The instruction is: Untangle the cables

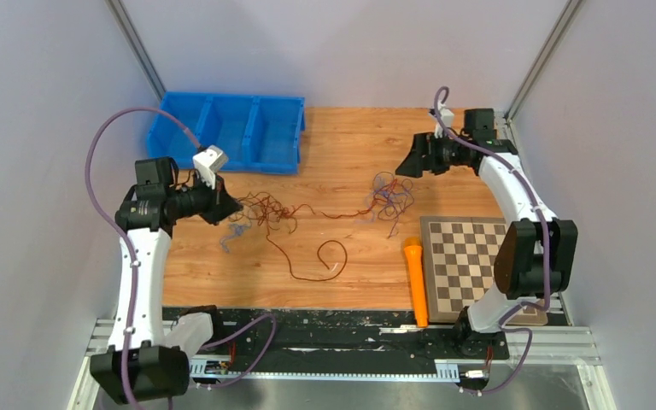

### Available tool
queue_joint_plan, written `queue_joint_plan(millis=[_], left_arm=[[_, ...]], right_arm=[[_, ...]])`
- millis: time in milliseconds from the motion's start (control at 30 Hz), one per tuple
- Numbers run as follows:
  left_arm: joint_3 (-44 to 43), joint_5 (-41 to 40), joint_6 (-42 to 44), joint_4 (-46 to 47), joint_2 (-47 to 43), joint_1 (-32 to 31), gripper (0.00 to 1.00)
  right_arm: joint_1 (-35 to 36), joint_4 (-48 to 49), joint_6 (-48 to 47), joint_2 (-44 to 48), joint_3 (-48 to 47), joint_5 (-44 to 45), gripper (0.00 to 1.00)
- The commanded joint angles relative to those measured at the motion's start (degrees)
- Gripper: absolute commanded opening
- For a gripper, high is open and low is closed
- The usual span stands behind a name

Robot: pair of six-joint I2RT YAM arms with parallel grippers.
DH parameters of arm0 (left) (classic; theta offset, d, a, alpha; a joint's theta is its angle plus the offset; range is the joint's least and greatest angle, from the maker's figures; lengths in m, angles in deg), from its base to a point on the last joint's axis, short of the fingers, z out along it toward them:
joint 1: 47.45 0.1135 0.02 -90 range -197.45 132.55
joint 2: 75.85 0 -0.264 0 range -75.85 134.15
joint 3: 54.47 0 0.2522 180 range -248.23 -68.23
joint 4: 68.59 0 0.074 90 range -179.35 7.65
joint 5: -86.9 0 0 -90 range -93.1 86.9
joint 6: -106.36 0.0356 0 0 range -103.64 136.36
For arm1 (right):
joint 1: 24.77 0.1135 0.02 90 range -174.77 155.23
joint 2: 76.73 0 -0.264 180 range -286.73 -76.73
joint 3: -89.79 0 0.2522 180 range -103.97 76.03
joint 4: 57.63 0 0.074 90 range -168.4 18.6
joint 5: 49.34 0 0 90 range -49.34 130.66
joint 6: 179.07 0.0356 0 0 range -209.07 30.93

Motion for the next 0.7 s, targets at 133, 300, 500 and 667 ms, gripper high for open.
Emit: queue_joint_plan(millis=[133,300,500,667], left_arm=[[-4.8,13.2,-26.1,21.3,-3.2,-11.2,0.0],[-5.9,15.5,-32.5,27.4,-1.5,-14.4,0.0],[-5.8,16.9,-36.2,32.0,-1.4,-14.9,0.0],[-5.9,18.5,-37.3,35.4,-1.6,-15.0,0.0]], right_arm=[[17.4,1.2,0.9,-1.6,-7.3,-10.1,0.97],[29.8,11.7,5.9,-6.2,-5.5,-4.0,0.98],[36.3,24.4,13.6,-16.5,-4.9,-9.3,1.0],[40.0,40.1,20.8,-21.7,-1.3,-9.2,0.98]])
